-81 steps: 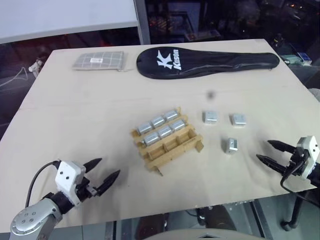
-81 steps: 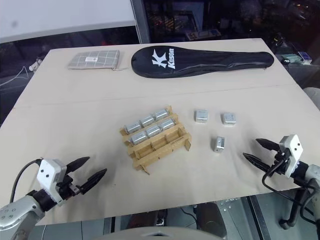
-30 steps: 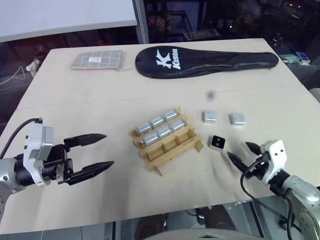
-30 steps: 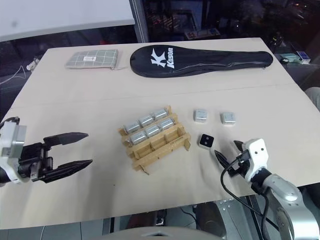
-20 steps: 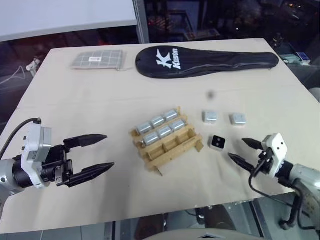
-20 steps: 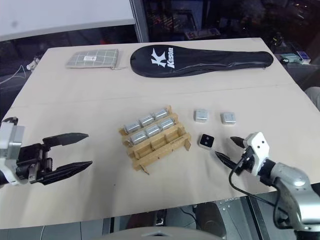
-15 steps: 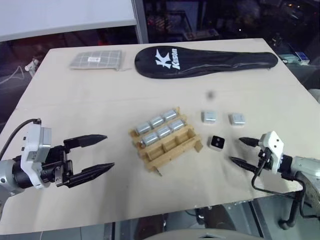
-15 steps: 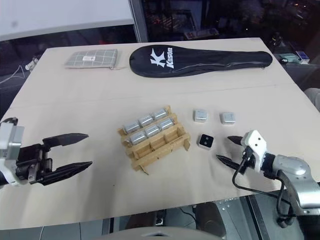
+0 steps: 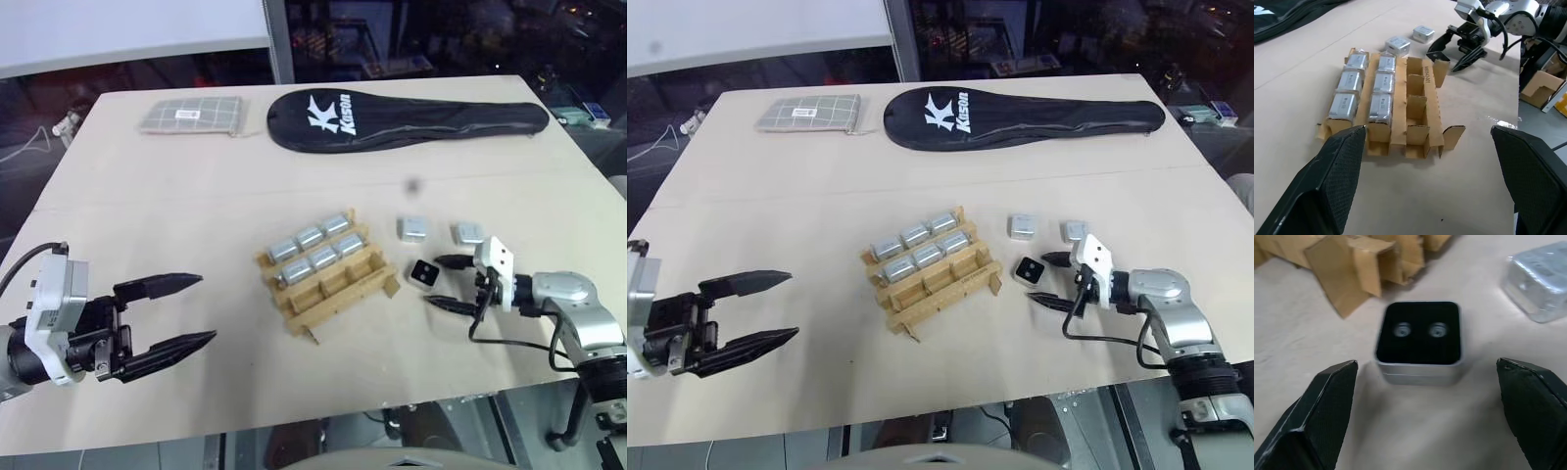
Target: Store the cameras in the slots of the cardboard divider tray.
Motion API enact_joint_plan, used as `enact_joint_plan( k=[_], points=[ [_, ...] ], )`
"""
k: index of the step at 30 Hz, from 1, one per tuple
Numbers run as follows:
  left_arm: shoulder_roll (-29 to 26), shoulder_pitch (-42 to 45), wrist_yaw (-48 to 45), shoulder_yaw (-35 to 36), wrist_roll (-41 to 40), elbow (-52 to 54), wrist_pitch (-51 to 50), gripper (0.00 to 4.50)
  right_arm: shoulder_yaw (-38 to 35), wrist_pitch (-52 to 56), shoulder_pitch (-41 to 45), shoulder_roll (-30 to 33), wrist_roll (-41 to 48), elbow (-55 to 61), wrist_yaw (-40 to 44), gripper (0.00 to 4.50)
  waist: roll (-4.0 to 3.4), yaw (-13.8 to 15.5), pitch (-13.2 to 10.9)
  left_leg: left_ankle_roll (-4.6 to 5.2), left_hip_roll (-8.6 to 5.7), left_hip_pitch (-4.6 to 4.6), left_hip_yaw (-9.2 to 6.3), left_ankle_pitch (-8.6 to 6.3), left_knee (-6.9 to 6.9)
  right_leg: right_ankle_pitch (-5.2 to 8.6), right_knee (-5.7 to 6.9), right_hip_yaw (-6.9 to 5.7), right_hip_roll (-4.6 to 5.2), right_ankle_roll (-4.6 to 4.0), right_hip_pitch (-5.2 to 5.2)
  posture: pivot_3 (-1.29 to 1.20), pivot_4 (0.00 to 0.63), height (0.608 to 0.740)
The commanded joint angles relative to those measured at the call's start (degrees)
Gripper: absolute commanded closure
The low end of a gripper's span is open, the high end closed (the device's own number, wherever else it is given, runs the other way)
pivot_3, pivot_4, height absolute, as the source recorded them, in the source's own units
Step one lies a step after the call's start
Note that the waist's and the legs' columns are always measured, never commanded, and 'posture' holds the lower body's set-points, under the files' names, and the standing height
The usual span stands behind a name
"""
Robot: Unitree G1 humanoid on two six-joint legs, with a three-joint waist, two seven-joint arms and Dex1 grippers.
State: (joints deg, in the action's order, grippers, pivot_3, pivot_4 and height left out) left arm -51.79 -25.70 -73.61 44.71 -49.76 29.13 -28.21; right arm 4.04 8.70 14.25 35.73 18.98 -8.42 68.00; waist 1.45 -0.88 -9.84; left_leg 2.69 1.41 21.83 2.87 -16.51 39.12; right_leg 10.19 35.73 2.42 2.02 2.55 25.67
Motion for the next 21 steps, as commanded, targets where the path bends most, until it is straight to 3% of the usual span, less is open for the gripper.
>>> enact_joint_plan(
  k=[1, 2, 5, 9, 12, 21],
  points=[
    [0.4, -0.1, -0.3, 1.8, -0.8, 1.9, 0.5, 0.29, 0.6, 1.2, -0.2, -1.0, 0.5, 2.6, -0.4, 0.0, 0.0, -0.1, 0.0, 0.0, 0.0, 0.0, -0.01, 0.0, 0.0, 0.0, 0.02, 0.0, 0.0, 0.0, 0.0, 0.0, 0.15, 0.74],
    [0.4, 0.0, -0.3, 1.6, -0.7, 1.8, 0.5, 0.29, 0.3, 1.3, -0.2, -1.3, 0.5, 2.6, -0.8, 0.0, 0.0, -0.1, 0.0, 0.0, 0.01, -0.01, -0.02, 0.0, 0.0, 0.0, 0.03, 0.01, 0.0, 0.0, 0.01, 0.0, 0.15, 0.74],
    [0.4, 0.4, -0.5, 1.1, -0.4, 1.3, 0.8, 0.22, -0.2, 2.4, -0.2, -2.0, 1.0, 3.1, -1.9, 0.82, 0.0, -0.1, 0.0, 0.0, 0.0, -0.02, -0.01, 0.0, 0.0, 0.0, 0.04, 0.01, -0.01, 0.0, 0.0, 0.0, 0.15, 0.74],
    [0.2, 1.1, -0.7, 0.7, -0.4, 0.8, 0.7, 0.22, -0.8, 2.5, -0.9, -2.0, 1.2, 4.0, -2.5, 2.6, -0.01, -0.1, 0.0, 0.0, 0.0, -0.01, 0.0, 0.0, 0.0, 0.0, 0.04, 0.01, 0.0, 0.0, 0.01, 0.0, 0.15, 0.74],
    [-0.1, 1.3, 0.4, 0.1, 0.1, 0.7, -0.2, 0.22, -2.1, 1.3, -1.2, -1.5, 1.0, 4.2, -3.2, 2.58, -0.01, -0.1, 0.0, 0.0, -0.01, 0.0, 0.0, 0.0, 0.0, 0.0, 0.04, 0.01, 0.0, 0.0, 0.01, 0.0, 0.15, 0.74],
    [-0.6, 11.5, 20.7, -9.5, -9.7, 4.8, -16.0, 0.22, -1.8, -17.7, 6.6, 2.3, -5.9, 5.7, -2.9, 2.58, -0.02, -0.1, 0.0, 0.0, -0.01, -0.03, -0.09, 0.0, 0.05, -0.01, 0.09, 0.03, 0.0, 0.01, -0.01, 0.0, 0.15, 0.74]
  ],
)
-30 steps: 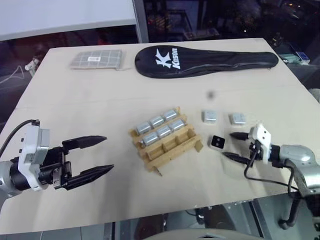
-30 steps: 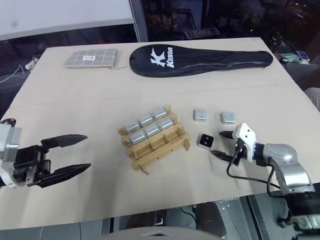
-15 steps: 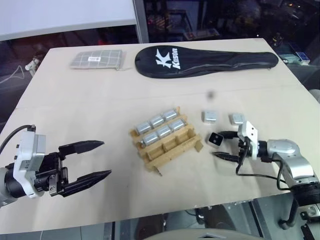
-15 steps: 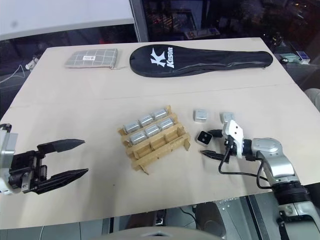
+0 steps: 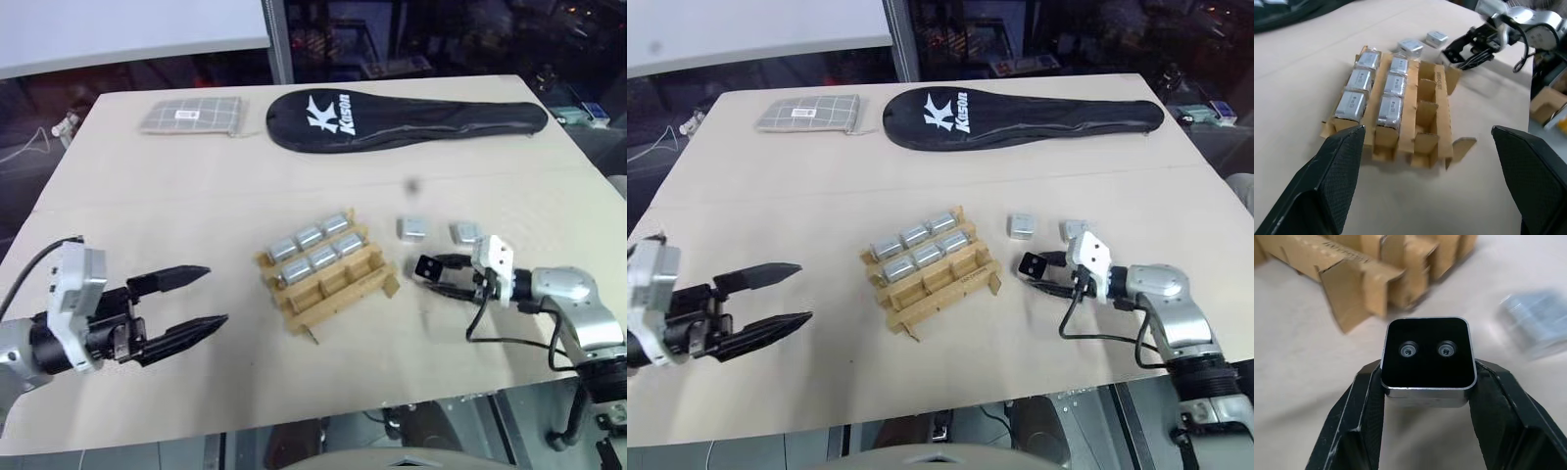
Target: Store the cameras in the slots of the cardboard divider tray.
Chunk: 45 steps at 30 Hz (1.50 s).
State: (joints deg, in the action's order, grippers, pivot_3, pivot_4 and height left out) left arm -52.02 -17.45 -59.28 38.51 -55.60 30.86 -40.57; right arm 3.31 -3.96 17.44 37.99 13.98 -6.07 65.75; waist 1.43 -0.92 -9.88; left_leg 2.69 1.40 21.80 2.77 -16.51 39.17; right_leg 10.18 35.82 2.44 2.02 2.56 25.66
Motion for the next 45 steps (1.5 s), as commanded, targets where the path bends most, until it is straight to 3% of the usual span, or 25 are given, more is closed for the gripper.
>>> enact_joint_plan(
  k=[1, 5, 10, 14, 28, 32, 37, 45],
  points=[
    [0.0, 5.3, 9.1, -5.4, -4.1, 3.7, -4.9, 0.22, -0.7, -4.9, 4.9, -0.6, -1.1, 4.1, -1.6, 2.58, 0.0, -0.1, 0.0, 0.0, 0.0, -0.01, -0.03, 0.0, -0.01, 0.0, 0.04, 0.02, -0.01, 0.0, 0.01, 0.0, 0.15, 0.74],
    [2.6, 14.3, 15.8, -13.4, -10.8, 3.3, -9.3, 0.22, 4.1, -8.6, 11.7, -3.8, -6.2, 7.9, -3.7, 2.58, 0.03, -0.2, 0.0, -0.01, -0.01, 0.01, -0.06, 0.01, -0.01, -0.14, 0.06, 0.03, -0.03, -0.2, 0.02, 0.0, 0.15, 0.74],
    [5.5, 23.9, 19.4, -20.9, -15.1, 0.0, -12.7, 0.22, 11.2, -21.8, 18.6, -9.1, -15.1, 5.8, -6.6, 2.58, 0.04, 0.0, 0.0, -0.04, -0.06, 0.07, -0.08, 0.02, 0.0, -0.29, 0.05, -0.02, -0.02, -0.05, 0.01, 0.0, 0.15, 0.74],
    [4.5, 29.8, 19.7, -25.2, -16.0, -3.7, -17.0, 0.22, 14.1, -29.9, 22.2, -12.4, -18.9, 3.8, -9.6, 2.58, 0.05, 0.1, 0.0, -0.08, -0.12, 0.11, -0.08, 0.05, 0.03, -0.28, 0.04, -0.04, 0.03, -0.08, 0.0, 0.0, 0.15, 0.74],
    [5.5, 35.2, 19.4, -26.4, -18.4, -7.9, -20.5, 0.22, 19.1, -31.9, 21.6, -14.3, -19.0, 7.0, -11.4, 2.58, 0.06, 0.0, 0.0, -0.35, -0.11, 0.09, -0.18, 0.21, 0.04, -0.17, 0.06, -0.04, 0.03, -0.27, 0.0, 0.0, 0.15, 0.74],
    [5.7, 35.1, 19.1, -26.3, -18.1, -8.0, -20.0, 1.34, 19.4, -30.8, 21.4, -14.2, -18.7, 7.7, -11.2, 2.58, 0.06, 0.0, 0.0, -0.35, -0.11, 0.09, -0.17, 0.21, 0.04, -0.17, 0.07, -0.04, 0.03, -0.27, 0.0, 0.0, 0.15, 0.74],
    [5.8, 35.2, 18.1, -26.3, -16.6, -8.5, -18.9, 3.61, 20.0, -29.3, 21.1, -13.9, -18.4, 8.3, -10.8, 2.58, 0.08, 0.0, 0.0, -0.35, -0.11, 0.1, -0.16, 0.21, 0.04, -0.17, 0.06, -0.05, 0.03, -0.27, 0.0, 0.0, 0.15, 0.74],
    [7.4, 32.3, 18.1, -26.1, -13.5, -5.4, -16.8, 3.71, 20.4, -20.4, 18.6, -12.2, -16.9, 12.2, -9.5, 2.58, 0.08, 0.0, 0.0, -0.35, -0.11, 0.11, -0.17, 0.21, 0.03, -0.17, 0.06, -0.04, 0.03, -0.27, 0.0, 0.0, 0.15, 0.74]
  ],
)
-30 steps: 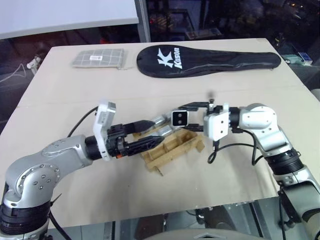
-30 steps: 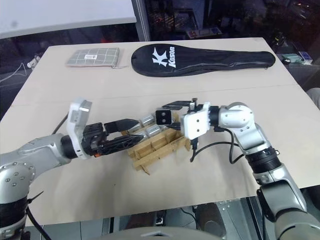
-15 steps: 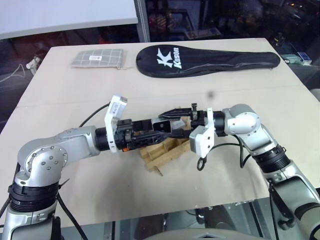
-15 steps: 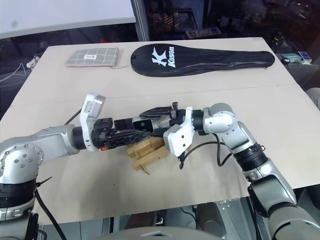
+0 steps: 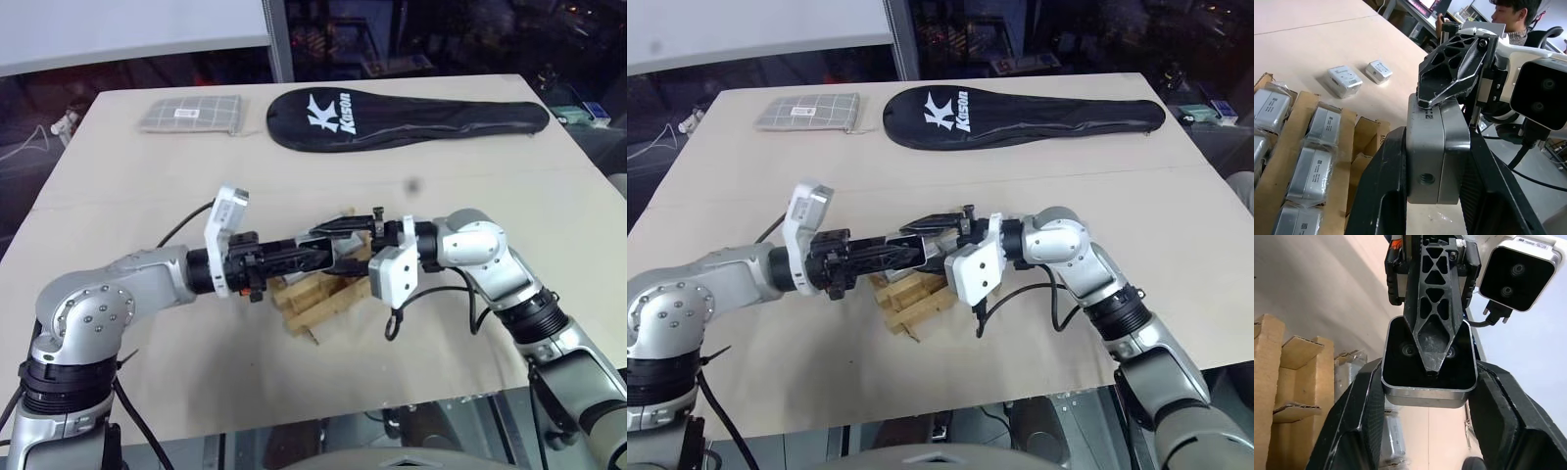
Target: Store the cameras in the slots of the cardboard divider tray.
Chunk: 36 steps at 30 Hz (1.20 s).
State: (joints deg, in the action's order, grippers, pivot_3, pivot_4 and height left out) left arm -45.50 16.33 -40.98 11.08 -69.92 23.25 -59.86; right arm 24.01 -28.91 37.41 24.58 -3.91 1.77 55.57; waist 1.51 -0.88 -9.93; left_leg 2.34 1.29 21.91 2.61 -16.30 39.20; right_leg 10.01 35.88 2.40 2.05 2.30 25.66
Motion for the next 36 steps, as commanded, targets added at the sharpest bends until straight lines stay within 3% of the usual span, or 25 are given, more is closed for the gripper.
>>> enact_joint_plan(
  k=[1, 4, 5, 10, 15, 20, 27, 36],
  points=[
    [1.4, -2.2, 0.2, 1.4, 1.2, 3.0, 3.1, 3.71, -0.4, 6.4, -2.0, 1.5, 1.7, 5.6, 1.0, 1.57, 0.0, 0.0, 0.0, 0.0, 0.0, 0.0, 0.0, 0.0, 0.0, 0.0, 0.0, 0.0, 0.0, 0.0, 0.0, 0.0, 0.15, 0.74],
    [2.7, -6.3, 0.8, 0.8, 4.8, 6.9, 6.3, 3.71, -1.9, 12.0, -4.9, 2.4, 5.7, 9.2, 1.5, 0.19, 0.01, 0.1, 0.0, 0.02, 0.01, 0.01, -0.01, -0.01, 0.0, 0.0, -0.01, 0.01, 0.01, -0.01, 0.0, 0.0, 0.15, 0.74],
    [3.1, -7.9, 1.1, 0.3, 6.8, 8.0, 7.7, 3.71, -2.8, 13.9, -6.1, 3.3, 6.9, 10.4, 1.8, 0.06, 0.0, 0.1, 0.0, 0.04, 0.01, 0.01, -0.01, -0.02, 0.0, 0.0, -0.01, 0.01, 0.02, -0.01, 0.0, 0.0, 0.15, 0.74],
    [6.9, -16.2, 2.8, -3.4, 18.3, 11.9, 16.9, 3.71, -8.7, 22.7, -12.4, 9.5, 12.9, 15.7, 2.1, 0.06, 0.01, 0.3, 0.0, 0.18, -0.01, -0.01, 0.02, -0.1, 0.01, 0.01, -0.03, 0.03, 0.09, -0.01, -0.01, 0.0, 0.15, 0.74],
    [9.0, -24.3, 1.5, -7.9, 34.7, 12.0, 32.3, 3.71, -19.6, 41.9, -20.4, 14.8, 29.6, 24.5, 0.1, 0.06, 0.02, 0.3, 0.0, 0.2, -0.02, 0.0, 0.12, -0.12, 0.0, 0.01, -0.04, 0.01, 0.08, 0.0, -0.02, 0.0, 0.15, 0.74],
    [11.7, -28.4, 1.6, -8.5, 41.8, 10.4, 41.7, 3.71, -29.7, 53.7, -29.3, 19.2, 44.9, 27.4, 1.5, 0.06, 0.03, 0.3, 0.0, 0.24, 0.02, -0.01, 0.05, -0.14, -0.01, 0.03, -0.07, 0.03, 0.08, 0.02, -0.04, 0.0, 0.15, 0.74],
    [13.3, -28.2, -3.9, -9.8, 45.7, 2.1, 52.1, 3.71, -38.1, 53.0, -41.6, 27.8, 47.6, 20.3, 17.0, 0.06, 0.03, 0.3, 0.0, 0.28, 0.0, -0.03, 0.14, -0.16, 0.01, 0.16, -0.08, 0.02, 0.07, 0.25, -0.06, 0.0, 0.15, 0.74],
    [13.6, -28.1, -8.5, -10.1, 47.6, -2.9, 58.9, 3.71, -41.3, 47.2, -40.0, 31.7, 44.3, 6.6, 27.6, 0.06, 0.03, 0.1, 0.1, 0.29, 0.01, -0.12, 0.15, -0.17, 0.02, 0.16, -0.06, 0.05, -0.01, 0.27, -0.11, 0.0, 0.15, 0.74]
  ],
)
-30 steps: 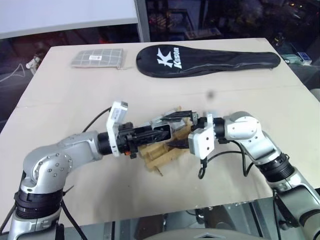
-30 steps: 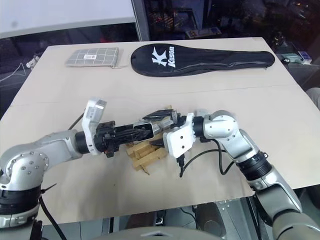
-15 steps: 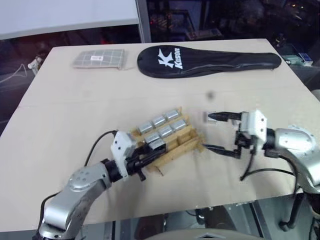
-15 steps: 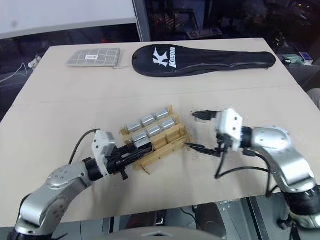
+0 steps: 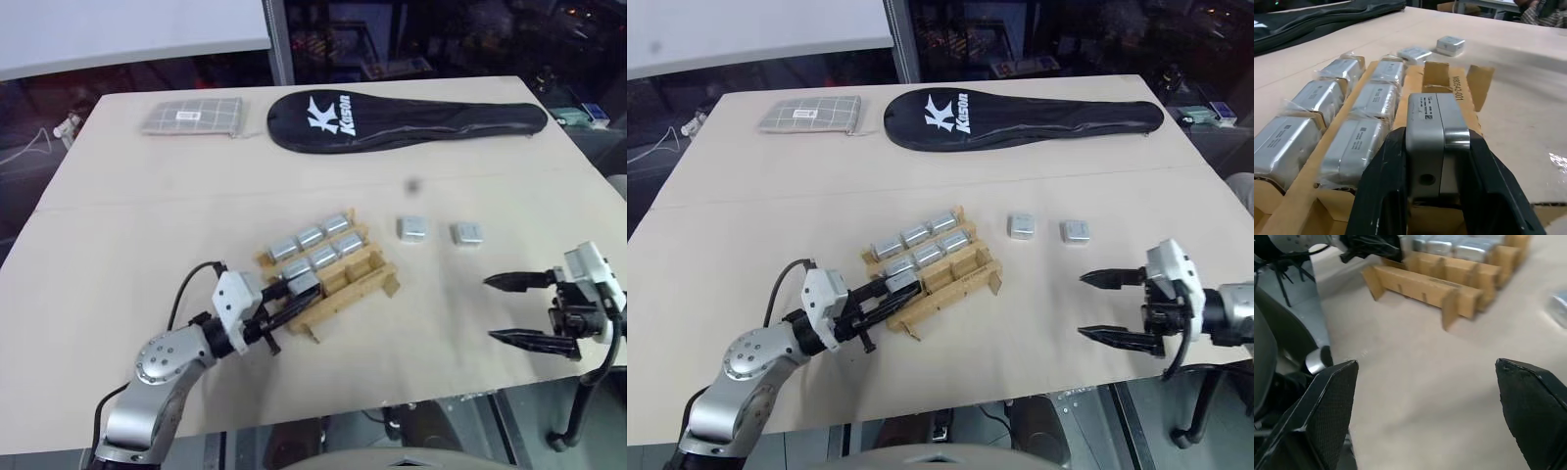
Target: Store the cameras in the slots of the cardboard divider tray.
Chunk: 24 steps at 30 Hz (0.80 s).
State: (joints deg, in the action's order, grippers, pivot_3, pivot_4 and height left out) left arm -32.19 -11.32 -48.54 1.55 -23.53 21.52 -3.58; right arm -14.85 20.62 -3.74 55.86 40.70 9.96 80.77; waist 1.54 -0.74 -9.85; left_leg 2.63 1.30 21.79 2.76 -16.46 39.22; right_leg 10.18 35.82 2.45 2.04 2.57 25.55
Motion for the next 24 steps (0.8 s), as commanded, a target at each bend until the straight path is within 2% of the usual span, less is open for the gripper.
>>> enact_joint_plan(
  k=[1, 8, 24],
  points=[
    [0.7, -0.6, -1.0, -0.5, 1.2, -1.5, 3.3, 3.71, -2.4, -2.6, 1.3, 0.4, -0.6, -2.1, 2.7, 0.06, -0.02, 0.0, 0.0, 0.0, 0.0, 0.01, 0.0, 0.0, -0.01, 0.0, 0.0, 0.0, 0.0, 0.0, 0.01, 0.0, 0.15, 0.74],
    [4.1, 1.7, -1.8, -3.5, 4.0, -5.4, 8.8, 3.71, -1.9, -3.1, 2.1, -0.4, -1.0, -2.2, 2.2, 0.06, -0.04, 0.4, 0.0, 0.0, -0.02, 0.02, 0.0, 0.0, 0.03, -0.01, 0.0, 0.0, 0.01, 0.0, -0.04, 0.0, 0.15, 0.74],
    [4.5, 5.6, -4.6, -5.2, 4.0, -10.1, 11.0, 3.71, -3.5, -2.2, 0.2, -1.4, -0.6, 1.7, -0.7, 0.06, -0.09, 0.8, 0.1, 0.0, -0.01, -0.02, -0.02, 0.0, 0.06, -0.01, 0.0, -0.02, 0.03, 0.0, -0.13, 0.0, 0.15, 0.74]
  ],
)
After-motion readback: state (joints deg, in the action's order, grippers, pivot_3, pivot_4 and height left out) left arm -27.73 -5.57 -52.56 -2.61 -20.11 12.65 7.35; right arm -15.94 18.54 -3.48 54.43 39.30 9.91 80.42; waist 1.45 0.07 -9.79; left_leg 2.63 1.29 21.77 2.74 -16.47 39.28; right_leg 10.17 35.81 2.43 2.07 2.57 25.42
